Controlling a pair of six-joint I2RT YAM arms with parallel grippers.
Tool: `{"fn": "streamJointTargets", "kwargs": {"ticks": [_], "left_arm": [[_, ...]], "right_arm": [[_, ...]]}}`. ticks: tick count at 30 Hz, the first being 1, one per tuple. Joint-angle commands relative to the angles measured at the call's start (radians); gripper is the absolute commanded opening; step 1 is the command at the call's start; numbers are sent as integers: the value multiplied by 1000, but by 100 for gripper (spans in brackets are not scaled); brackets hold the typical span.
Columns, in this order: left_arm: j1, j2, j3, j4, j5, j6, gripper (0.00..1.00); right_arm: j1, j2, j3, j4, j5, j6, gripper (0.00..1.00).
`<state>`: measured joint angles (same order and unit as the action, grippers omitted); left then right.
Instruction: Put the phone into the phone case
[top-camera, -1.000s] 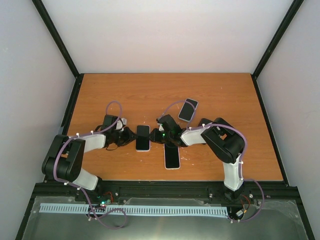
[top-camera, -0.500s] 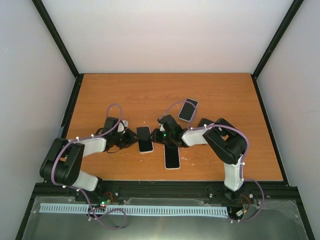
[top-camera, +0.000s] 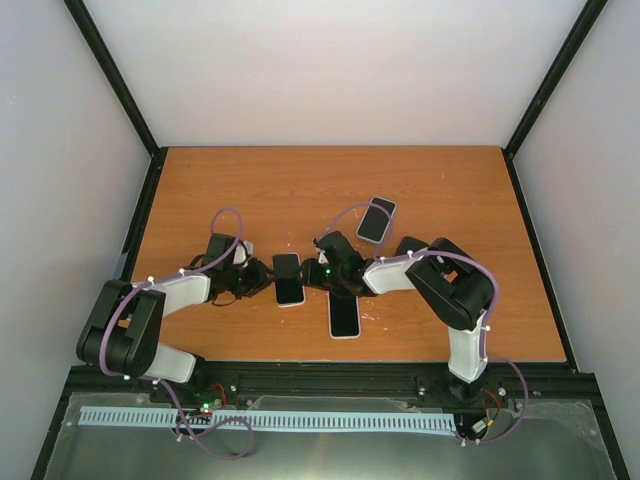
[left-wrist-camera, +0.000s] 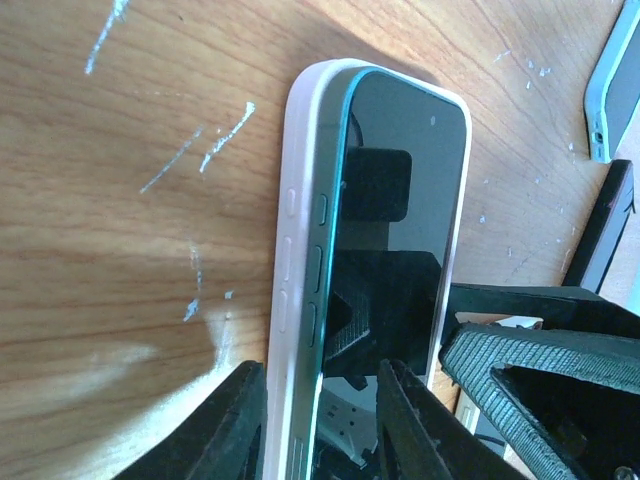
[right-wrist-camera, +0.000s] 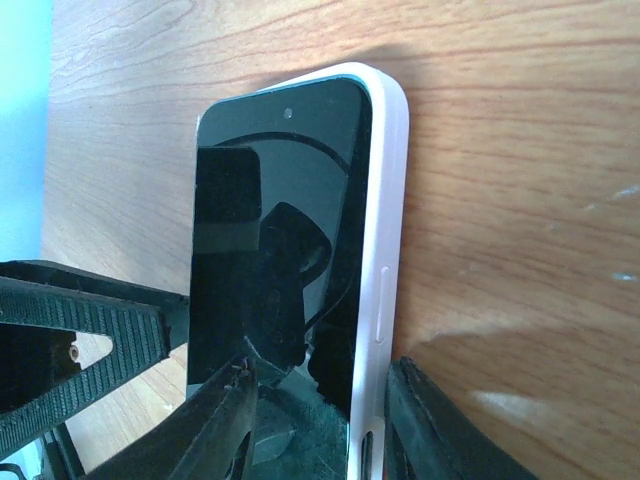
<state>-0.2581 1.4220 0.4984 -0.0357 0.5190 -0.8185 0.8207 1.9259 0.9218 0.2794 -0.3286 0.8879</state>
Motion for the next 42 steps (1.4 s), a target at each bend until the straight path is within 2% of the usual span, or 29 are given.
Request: {"fn": "streamJointTargets", "kwargs": {"ticks": [1, 9, 19, 25, 33, 38, 39, 42], "left_arm": [[4, 14, 29, 8, 2, 45, 28], [3, 32, -28, 93, 72, 18, 13], [3, -12, -75, 145, 144, -21, 15], [3, -21, -73, 140, 145, -26, 18], [4, -27, -78, 127, 141, -21, 22], [4, -30, -84, 116, 127, -14, 25], [4, -27, -86, 115, 124, -15, 25], [3, -27, -89, 113, 126, -17, 25]], "right_arm": [[9, 26, -10, 13, -12, 15, 36], [8, 4, -11, 172, -162, 41, 37], [8, -66, -45, 318, -248, 162, 37], [8, -16, -112, 573, -301, 318, 38], [8, 57, -123, 645, -315, 379, 39], [8, 89, -112, 614, -306, 382, 41], [8, 89, -108, 585, -297, 367, 41], [8, 74, -96, 480, -263, 301, 30]]}}
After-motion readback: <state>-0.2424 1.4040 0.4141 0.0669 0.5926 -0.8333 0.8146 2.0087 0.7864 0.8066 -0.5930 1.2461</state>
